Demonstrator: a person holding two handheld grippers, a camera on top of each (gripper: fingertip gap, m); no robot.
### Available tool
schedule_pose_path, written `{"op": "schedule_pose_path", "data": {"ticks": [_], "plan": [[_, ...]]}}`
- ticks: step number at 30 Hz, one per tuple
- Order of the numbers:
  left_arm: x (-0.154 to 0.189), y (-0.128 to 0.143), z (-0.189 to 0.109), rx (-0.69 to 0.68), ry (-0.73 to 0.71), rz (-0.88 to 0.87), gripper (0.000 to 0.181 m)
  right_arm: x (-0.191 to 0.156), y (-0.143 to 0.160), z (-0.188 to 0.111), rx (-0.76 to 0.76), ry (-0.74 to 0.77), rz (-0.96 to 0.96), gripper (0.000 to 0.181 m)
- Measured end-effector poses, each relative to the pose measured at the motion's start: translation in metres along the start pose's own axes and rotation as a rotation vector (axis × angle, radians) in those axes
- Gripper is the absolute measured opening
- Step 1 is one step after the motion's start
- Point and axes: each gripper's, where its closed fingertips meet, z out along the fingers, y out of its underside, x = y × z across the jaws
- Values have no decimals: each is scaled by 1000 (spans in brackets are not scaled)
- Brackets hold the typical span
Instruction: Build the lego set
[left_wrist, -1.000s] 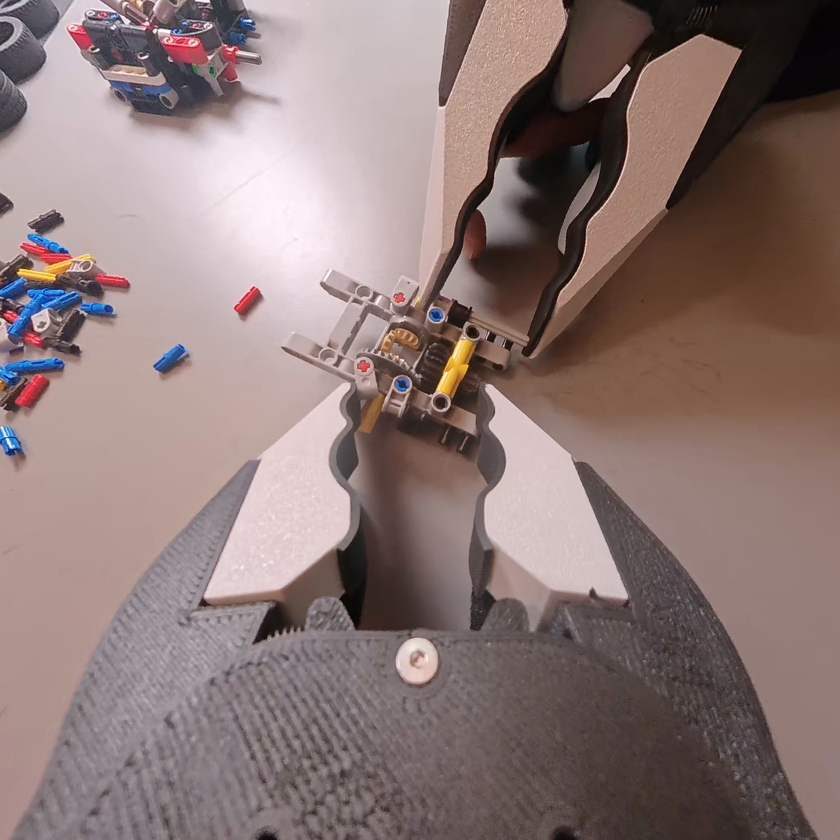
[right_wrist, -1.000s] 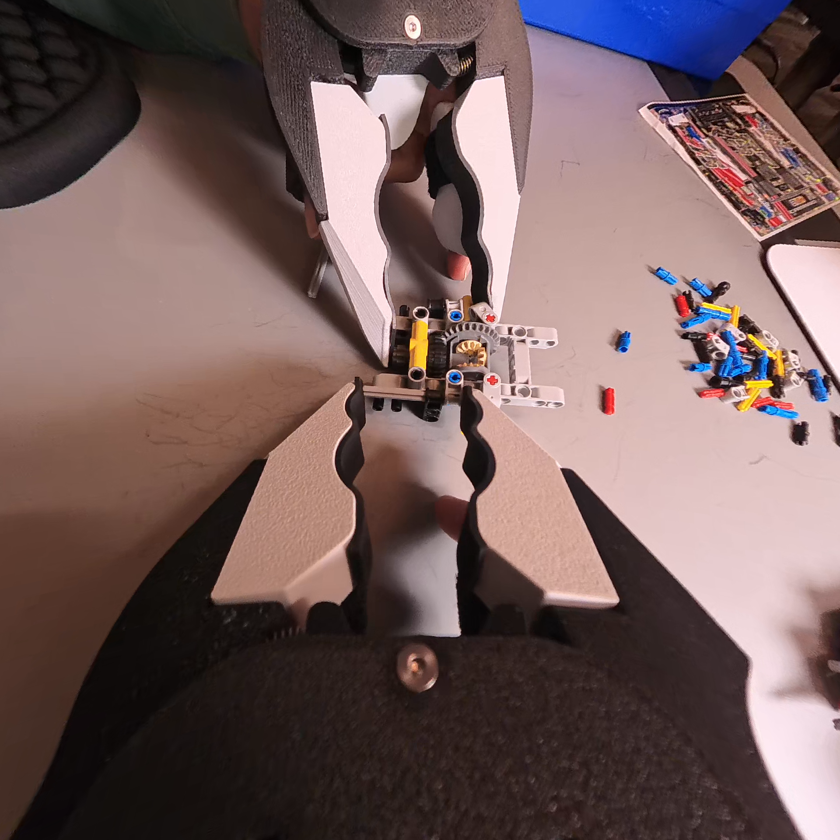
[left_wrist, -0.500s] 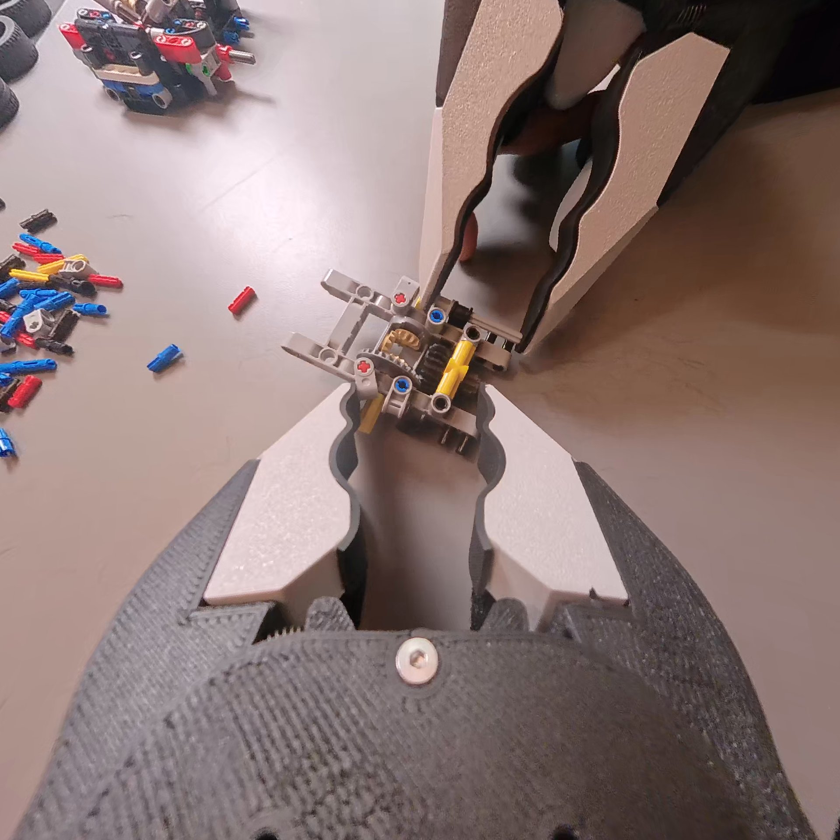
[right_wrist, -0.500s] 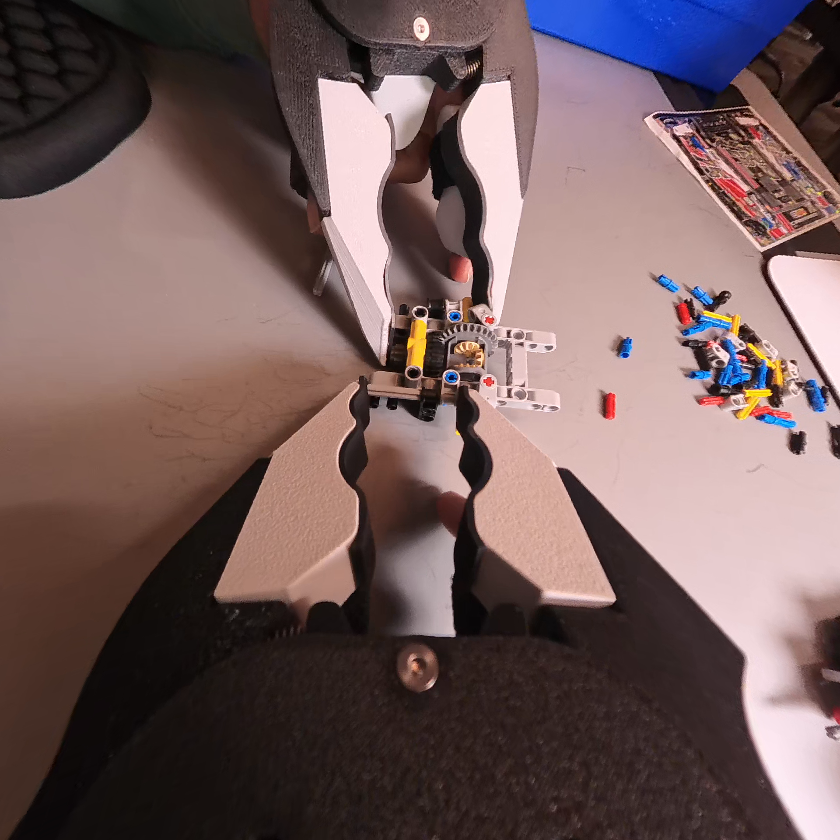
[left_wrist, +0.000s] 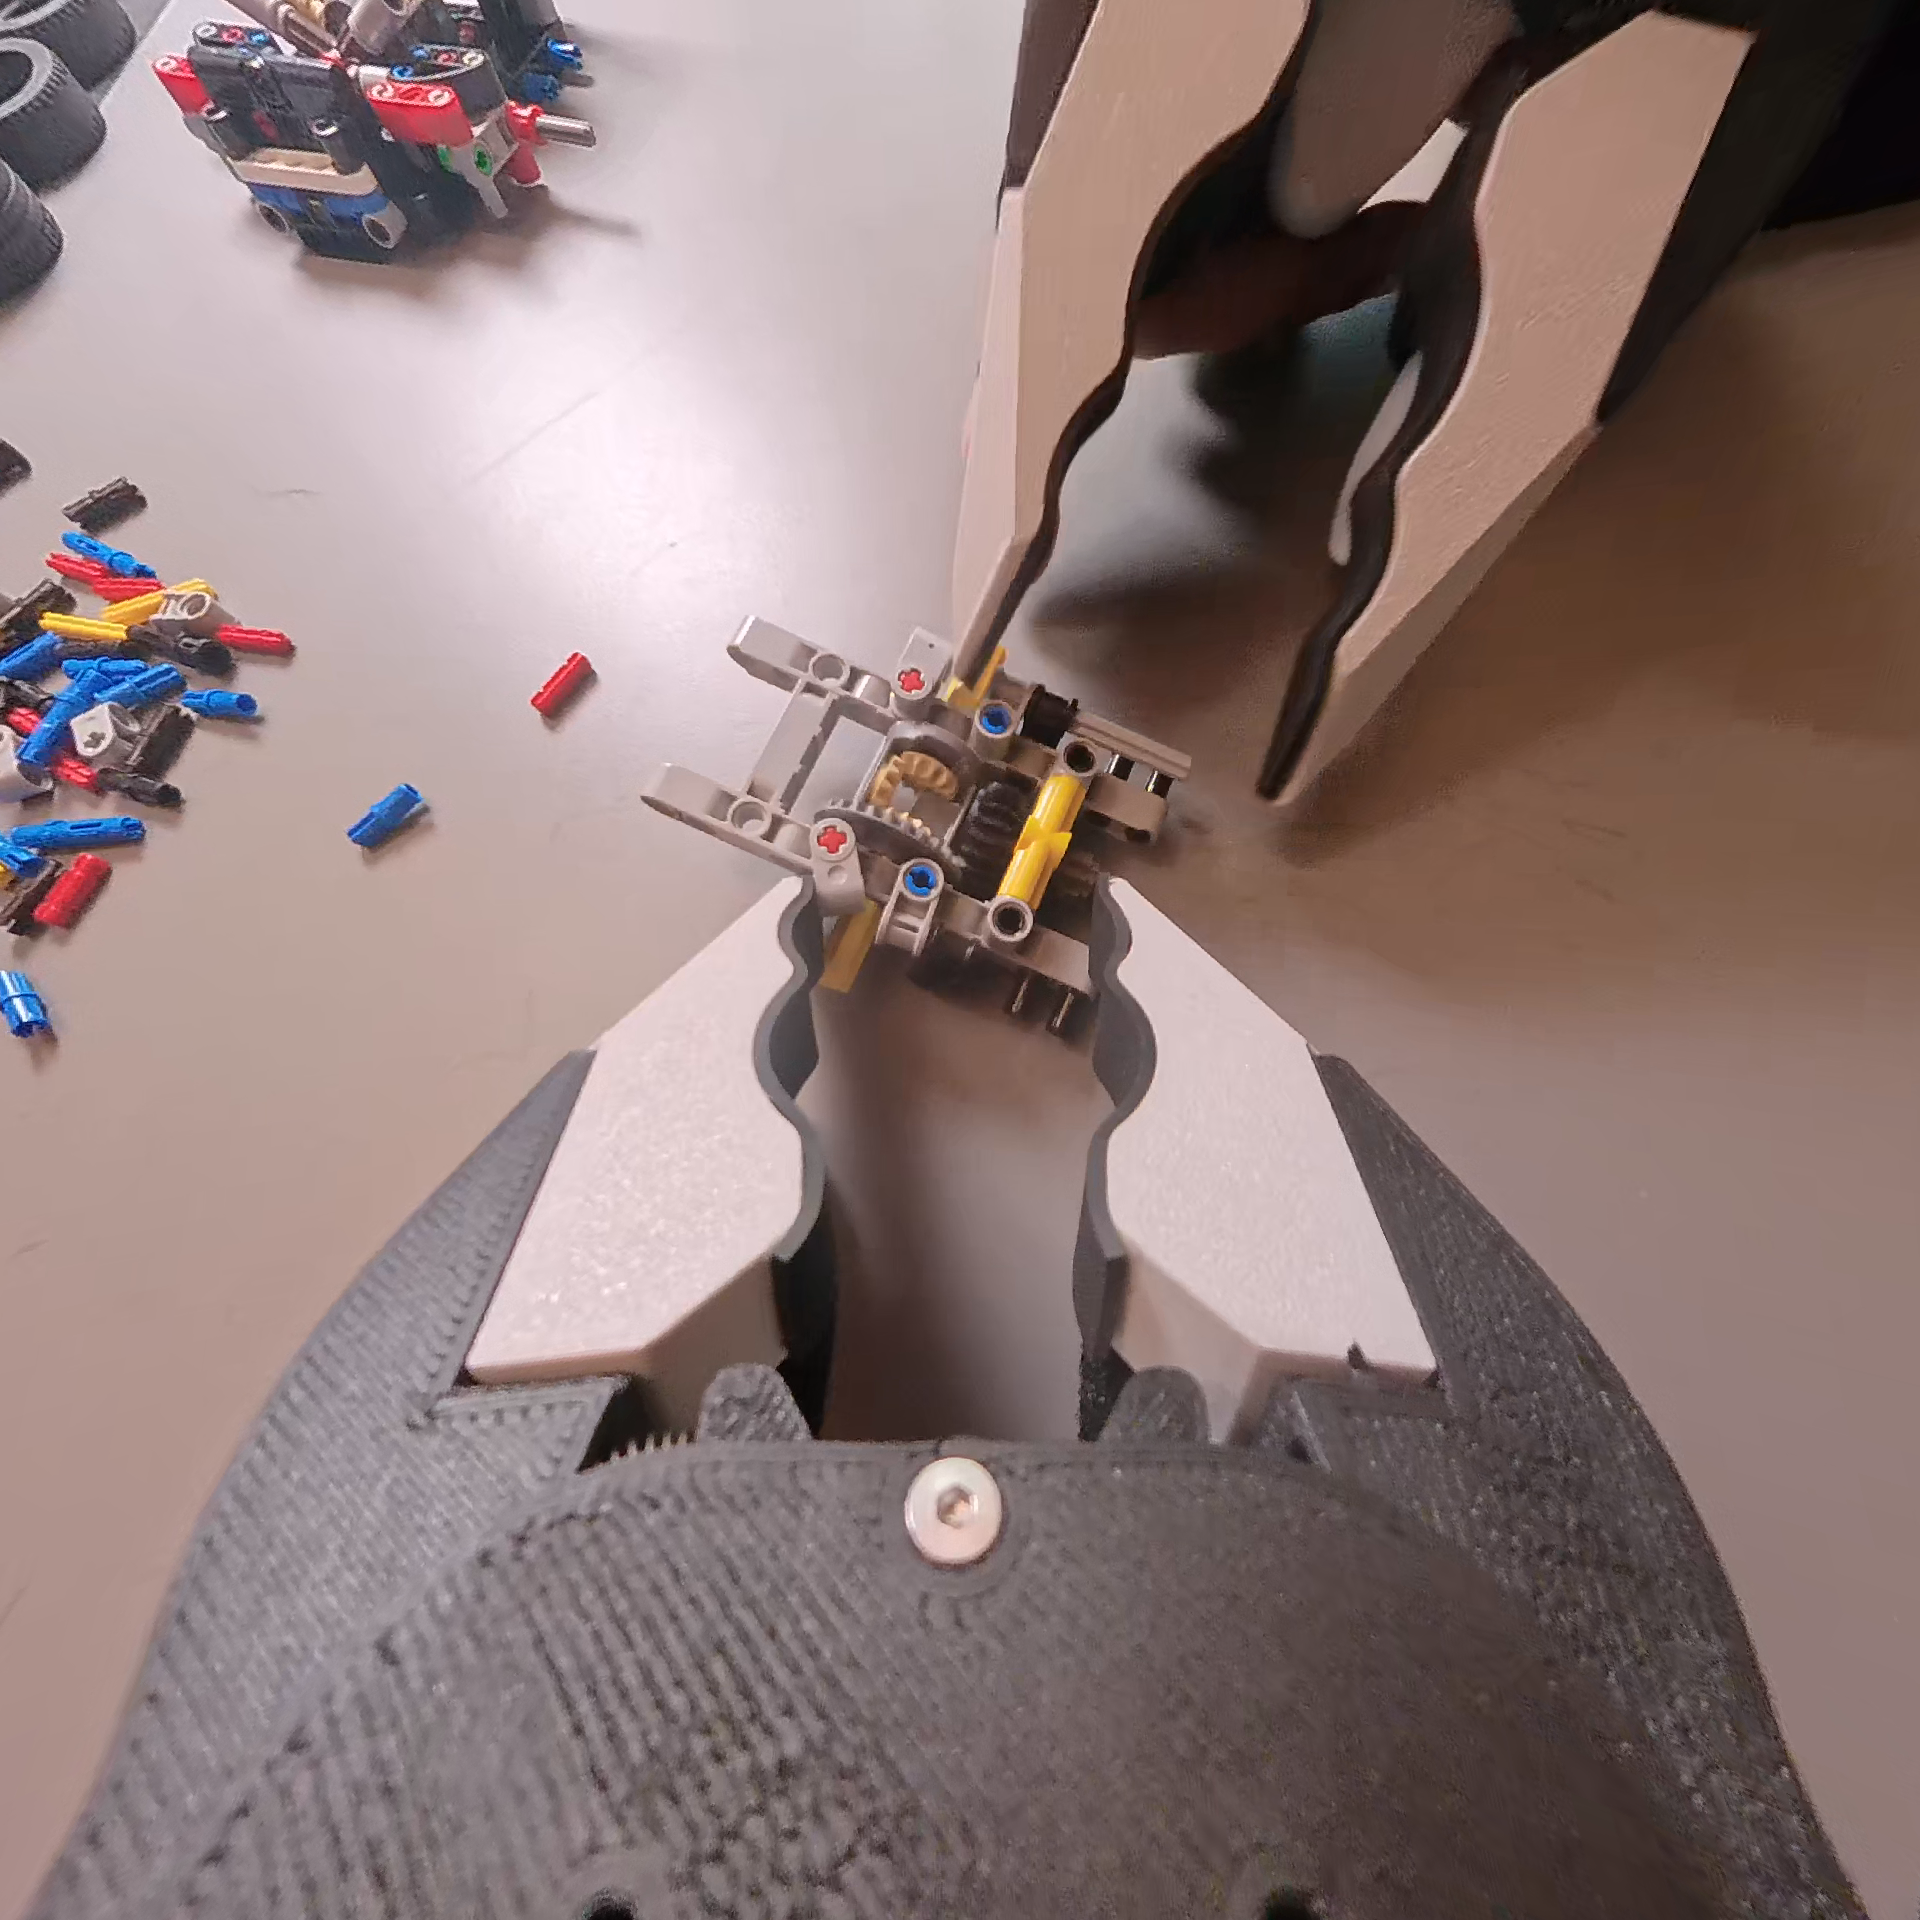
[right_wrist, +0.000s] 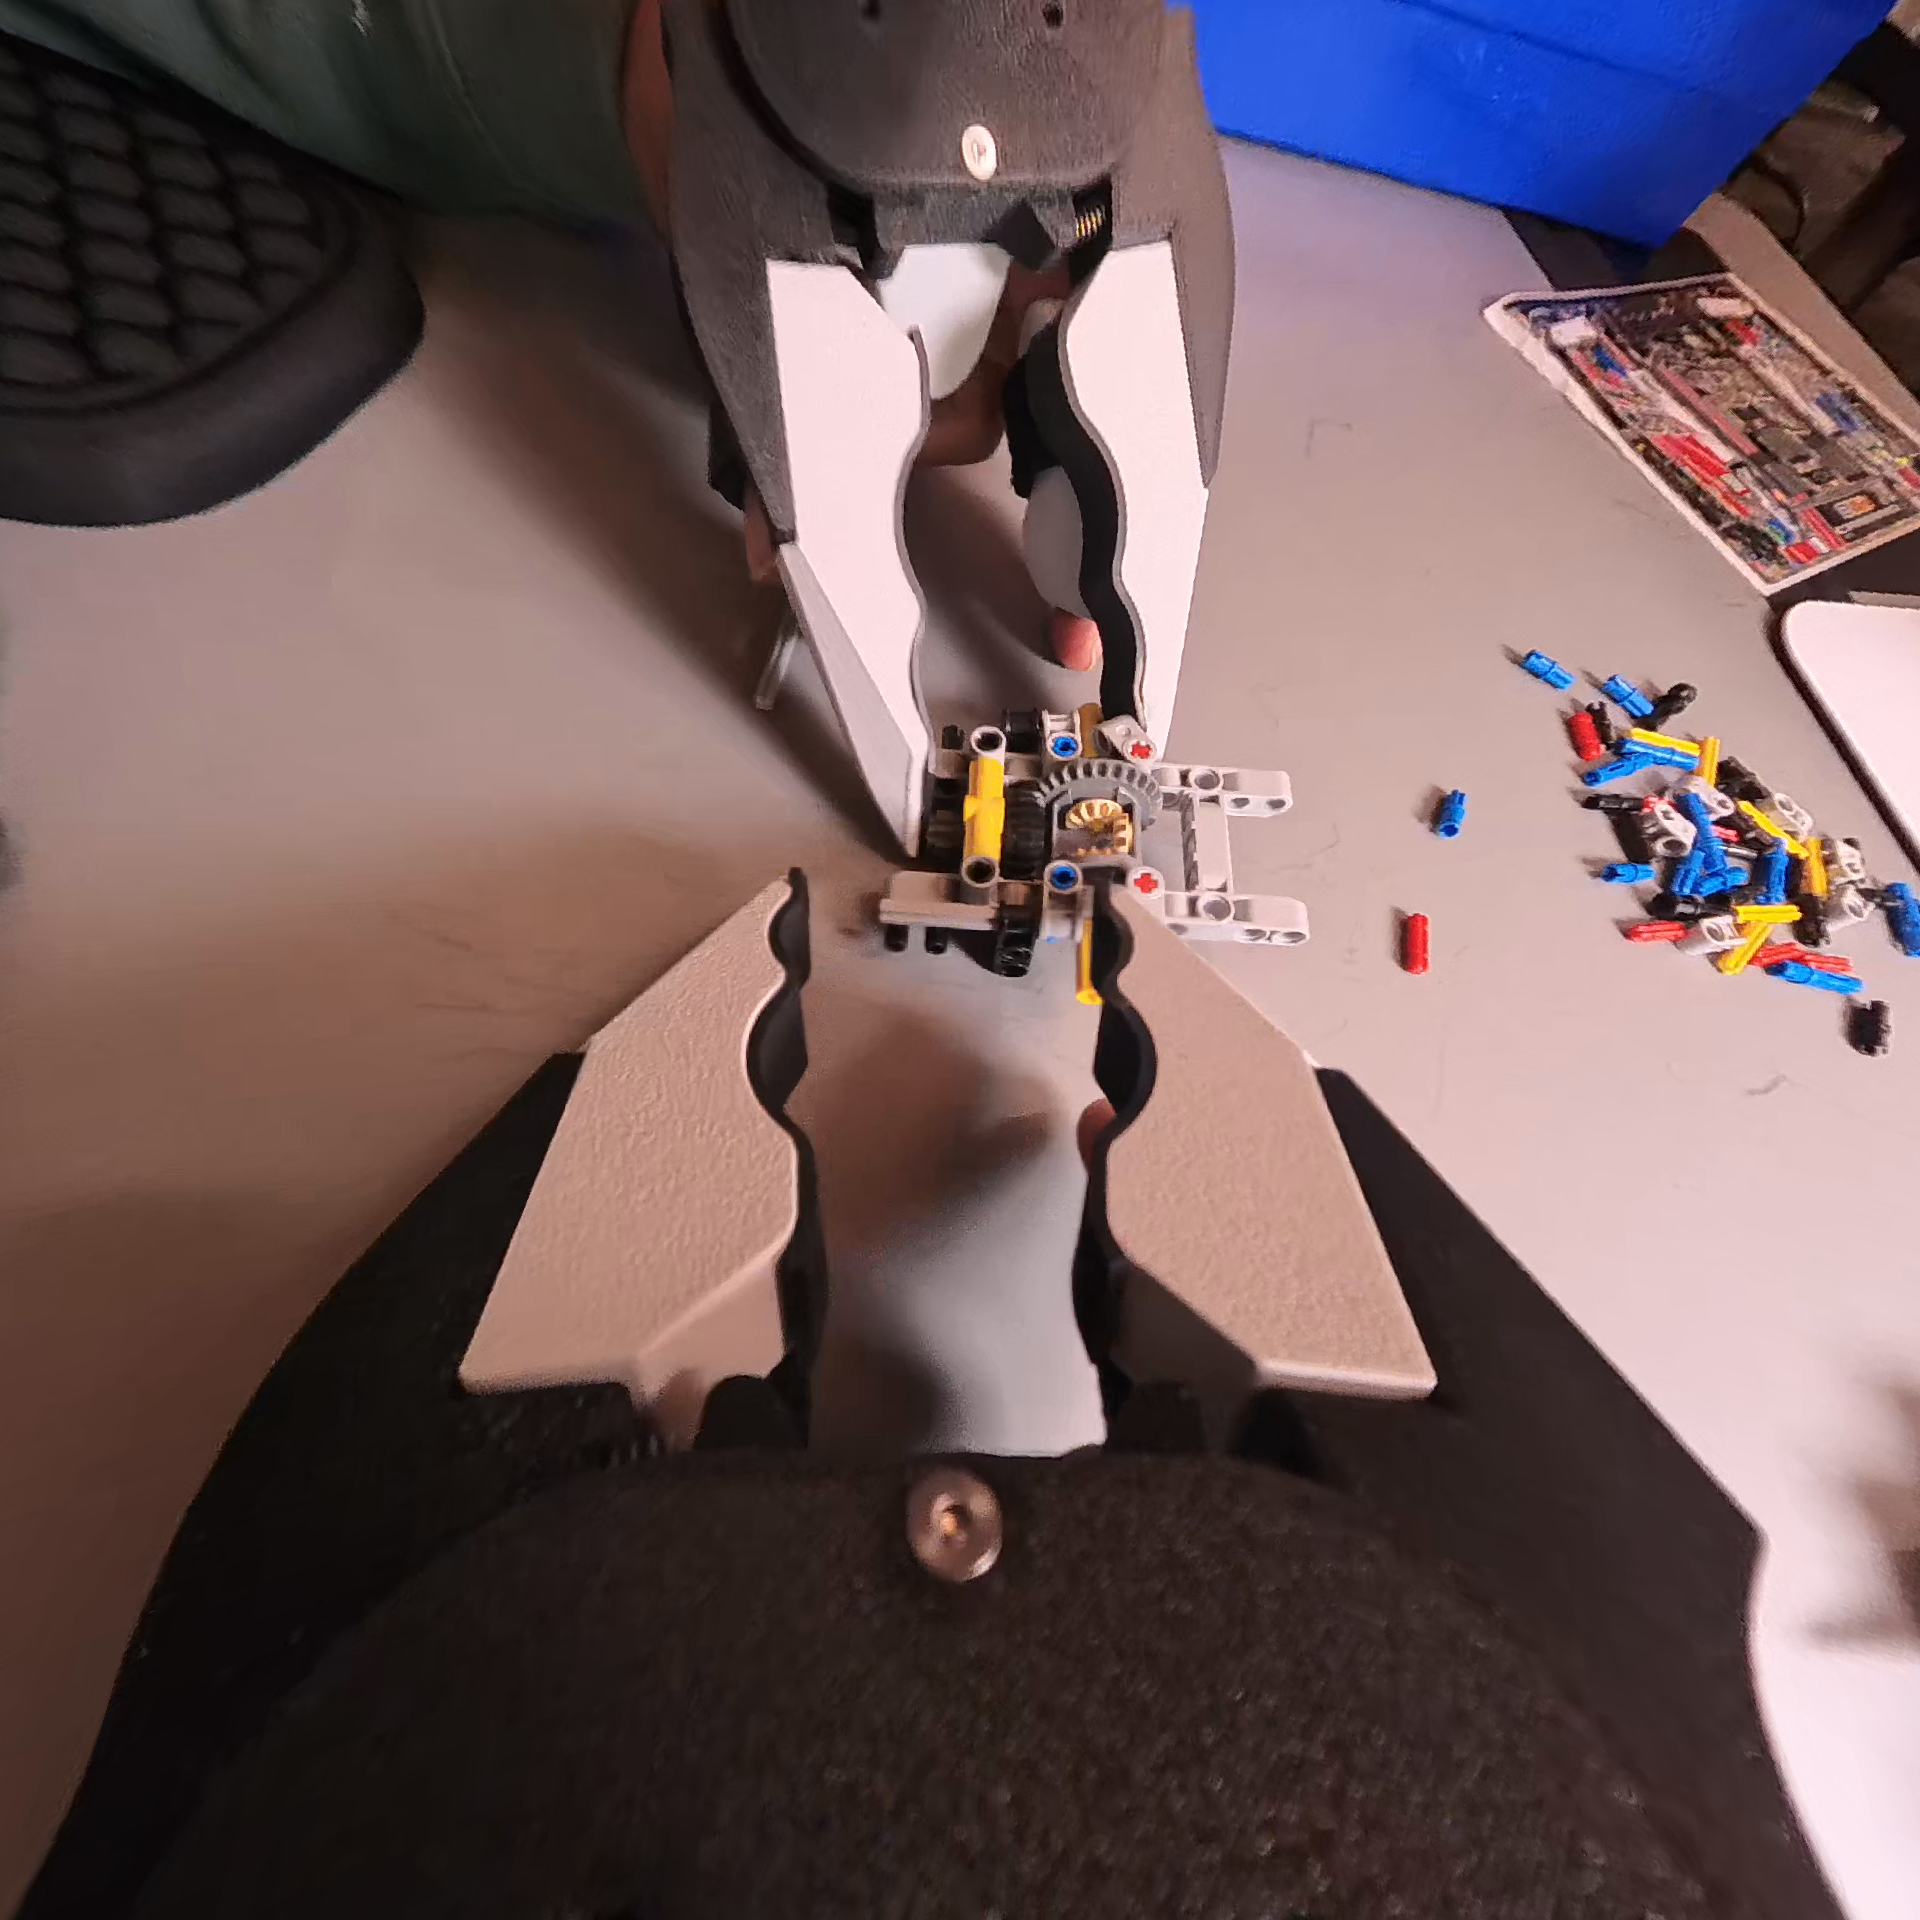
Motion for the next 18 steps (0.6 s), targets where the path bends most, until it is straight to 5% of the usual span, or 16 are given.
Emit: {"op": "schedule_pose_path", "data": {"ticks": [7,18], "plan": [[-2,-8,-5,68,-97,197,49,12,-4,-32,60,40,29,59],[-7,-24,-13,196,-235,405,49,19,-7,-40,114,52,40,57]]}}
